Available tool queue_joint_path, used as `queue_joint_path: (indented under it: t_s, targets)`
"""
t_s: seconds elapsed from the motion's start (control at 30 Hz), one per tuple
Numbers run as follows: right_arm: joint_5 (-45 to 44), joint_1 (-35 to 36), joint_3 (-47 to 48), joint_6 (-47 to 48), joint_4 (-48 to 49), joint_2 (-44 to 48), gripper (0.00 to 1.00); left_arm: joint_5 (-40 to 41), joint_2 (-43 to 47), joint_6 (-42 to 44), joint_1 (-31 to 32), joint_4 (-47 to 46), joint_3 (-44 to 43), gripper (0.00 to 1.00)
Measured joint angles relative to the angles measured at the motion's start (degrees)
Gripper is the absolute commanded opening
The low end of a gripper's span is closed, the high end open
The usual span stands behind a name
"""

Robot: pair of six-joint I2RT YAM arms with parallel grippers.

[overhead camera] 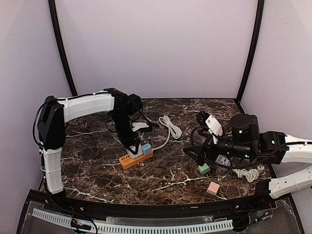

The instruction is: Insert the plug

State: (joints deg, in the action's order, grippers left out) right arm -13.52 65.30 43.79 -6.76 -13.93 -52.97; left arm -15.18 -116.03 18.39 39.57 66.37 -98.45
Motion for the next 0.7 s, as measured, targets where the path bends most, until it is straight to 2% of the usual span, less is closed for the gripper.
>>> queue_joint_path:
  t_s: [0.23, 0.7]
  targets:
    - [0.0, 0.0, -0.2, -0.5, 0.0, 0.0, 0.98, -0.2, 0.0, -3.5, 0.4, -1.4, 1.4, 0.01]
    - [0.0, 0.0, -0.2, -1.3, 0.0, -0.1, 0.99, 3.5, 0.0, -3.4, 2.0, -3.1, 2.9, 0.01]
